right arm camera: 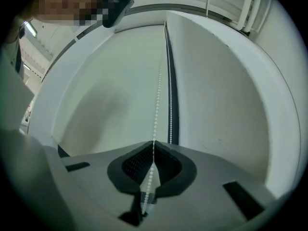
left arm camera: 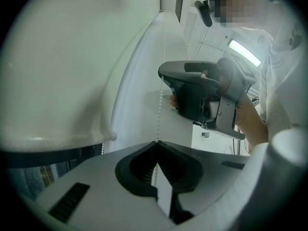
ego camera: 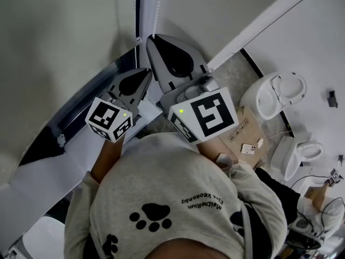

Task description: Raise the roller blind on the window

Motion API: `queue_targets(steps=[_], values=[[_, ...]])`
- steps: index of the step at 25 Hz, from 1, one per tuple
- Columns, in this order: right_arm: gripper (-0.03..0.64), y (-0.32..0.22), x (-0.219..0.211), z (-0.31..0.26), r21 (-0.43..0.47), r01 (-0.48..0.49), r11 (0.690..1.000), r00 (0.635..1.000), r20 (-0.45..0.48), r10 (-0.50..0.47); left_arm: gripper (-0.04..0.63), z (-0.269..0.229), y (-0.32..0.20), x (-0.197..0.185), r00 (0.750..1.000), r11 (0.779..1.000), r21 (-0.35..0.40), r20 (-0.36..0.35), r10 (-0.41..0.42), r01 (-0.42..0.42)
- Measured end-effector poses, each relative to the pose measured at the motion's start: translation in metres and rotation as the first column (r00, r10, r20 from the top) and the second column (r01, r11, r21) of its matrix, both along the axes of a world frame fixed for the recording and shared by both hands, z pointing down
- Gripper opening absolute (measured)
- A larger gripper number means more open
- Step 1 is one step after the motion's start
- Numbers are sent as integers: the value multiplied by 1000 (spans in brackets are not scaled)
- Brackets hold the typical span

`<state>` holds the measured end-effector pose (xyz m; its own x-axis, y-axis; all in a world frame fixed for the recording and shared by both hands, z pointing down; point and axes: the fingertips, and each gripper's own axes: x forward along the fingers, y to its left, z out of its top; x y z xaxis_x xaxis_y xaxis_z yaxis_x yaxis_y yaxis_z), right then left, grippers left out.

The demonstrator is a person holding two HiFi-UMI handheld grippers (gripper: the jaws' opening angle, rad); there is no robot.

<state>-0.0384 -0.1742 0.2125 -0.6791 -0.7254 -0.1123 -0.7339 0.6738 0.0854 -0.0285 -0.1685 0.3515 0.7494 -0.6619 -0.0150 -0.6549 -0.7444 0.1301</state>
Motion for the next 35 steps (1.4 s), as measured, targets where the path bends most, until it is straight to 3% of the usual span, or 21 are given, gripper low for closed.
queue_targets(steps=[16,26,35], values=[[12,1,-5,91,-148,-13,989,997,-73,3,9,90,10,-3,998,989,-146,57,-21,29],[11,1,-2,135,-227,-23,974,996,-91,2,9,132,13,-1,995,981,-189,103,-16,35],[11,0,-1,150,-249,-20,968,995,-96,-5,9,145,10,1,995,986,-165,100,-22,39]])
